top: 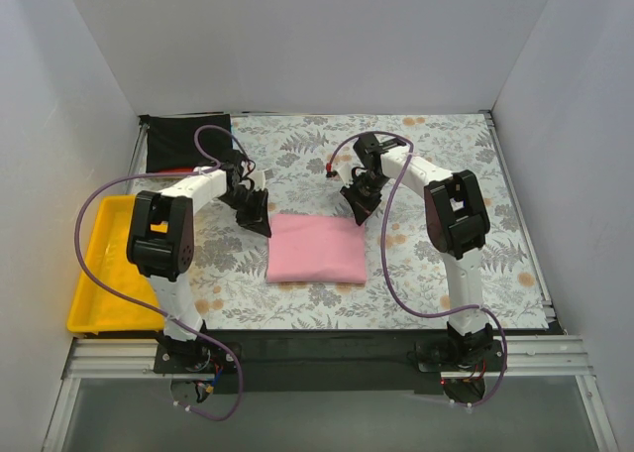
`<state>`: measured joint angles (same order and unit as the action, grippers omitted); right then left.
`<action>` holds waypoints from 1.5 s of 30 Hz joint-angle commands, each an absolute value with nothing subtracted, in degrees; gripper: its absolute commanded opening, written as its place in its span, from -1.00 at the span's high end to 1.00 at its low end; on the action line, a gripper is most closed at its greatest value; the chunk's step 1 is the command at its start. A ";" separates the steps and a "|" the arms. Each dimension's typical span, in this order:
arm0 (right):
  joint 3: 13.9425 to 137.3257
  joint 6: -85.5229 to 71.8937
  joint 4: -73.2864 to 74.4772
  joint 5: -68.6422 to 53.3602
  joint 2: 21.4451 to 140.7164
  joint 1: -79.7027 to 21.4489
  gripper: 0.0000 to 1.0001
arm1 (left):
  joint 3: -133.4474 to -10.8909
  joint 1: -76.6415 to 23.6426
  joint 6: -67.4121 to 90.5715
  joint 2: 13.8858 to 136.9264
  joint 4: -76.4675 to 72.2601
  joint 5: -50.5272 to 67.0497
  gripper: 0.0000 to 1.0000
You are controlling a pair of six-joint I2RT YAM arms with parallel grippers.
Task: Fold and stack the t-shirts
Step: Fold the tshirt
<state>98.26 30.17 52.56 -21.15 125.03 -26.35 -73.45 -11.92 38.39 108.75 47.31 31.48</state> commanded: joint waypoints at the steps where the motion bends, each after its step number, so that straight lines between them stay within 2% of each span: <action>1: 98.79 30.76 52.47 -18.38 121.99 -26.02 0.97 | -72.60 -9.23 37.53 106.34 46.41 27.60 1.00; 9: 101.51 29.97 52.12 -18.11 125.85 -26.02 0.97 | -74.44 -8.96 36.83 111.79 44.30 27.42 1.00; 19: 112.93 28.30 51.68 -13.80 133.85 -24.52 0.97 | -81.20 -8.96 37.18 118.20 42.36 26.37 1.00; 20: 114.77 28.47 51.68 -13.28 134.38 -24.52 0.97 | -81.91 -8.96 37.18 118.65 42.36 25.85 0.94; 21: 116.09 28.65 51.68 -11.97 134.47 -24.43 0.91 | -82.61 -8.96 37.18 118.83 42.45 25.75 0.72; 22: 117.32 29.09 51.68 -11.69 134.39 -24.26 0.59 | -83.66 -8.88 37.09 118.48 42.63 26.45 0.60; 24: 120.66 30.23 51.42 -11.86 132.99 -23.56 0.24 | -84.20 -8.88 36.83 116.99 42.45 27.86 0.37; 25: 121.37 30.23 51.42 -12.39 132.20 -23.38 -0.01 | -84.55 -8.79 36.30 114.55 42.19 28.47 0.29; 26: 121.99 30.23 51.33 -13.26 129.75 -23.12 -0.12 | -84.64 -8.53 35.95 112.87 41.93 29.17 0.11; 27: 121.73 29.89 51.33 -15.71 128.16 -22.85 -0.24 | -84.64 -8.44 35.95 110.94 41.23 29.35 0.07; 28: 120.95 29.36 51.42 -17.21 126.32 -22.85 -0.55 | -84.73 -8.26 35.25 107.00 41.05 30.14 -0.16; 29: 120.07 28.75 51.50 -18.88 122.30 -22.85 -0.71 | -84.81 -8.00 35.24 105.05 41.13 31.10 -0.45; 31: 116.64 26.37 51.50 -23.98 118.23 -22.85 -0.97 | -84.38 -7.65 36.29 99.44 41.22 36.45 -0.60; 35: 106.55 19.79 50.02 -33.46 107.87 -22.85 -0.97 | -78.33 -7.73 46.44 92.56 38.95 51.56 -0.64; 37: 97.71 13.66 48.61 -42.15 105.74 -22.85 -0.97 | -69.03 -8.08 54.10 87.92 29.69 59.54 -0.65; 40: 86.37 4.01 45.19 -57.18 104.50 -23.29 -0.97 | -57.59 -10.80 66.42 83.51 16.73 62.22 -0.67; 43: 78.78 -1.82 34.22 -59.07 102.75 -25.66 -0.97 | -54.93 -15.46 70.74 84.10 12.31 61.52 -0.68; 45: 78.14 -4.74 33.14 -61.42 104.05 -27.42 -0.97 | -54.93 -18.54 72.67 85.86 11.78 60.82 -0.69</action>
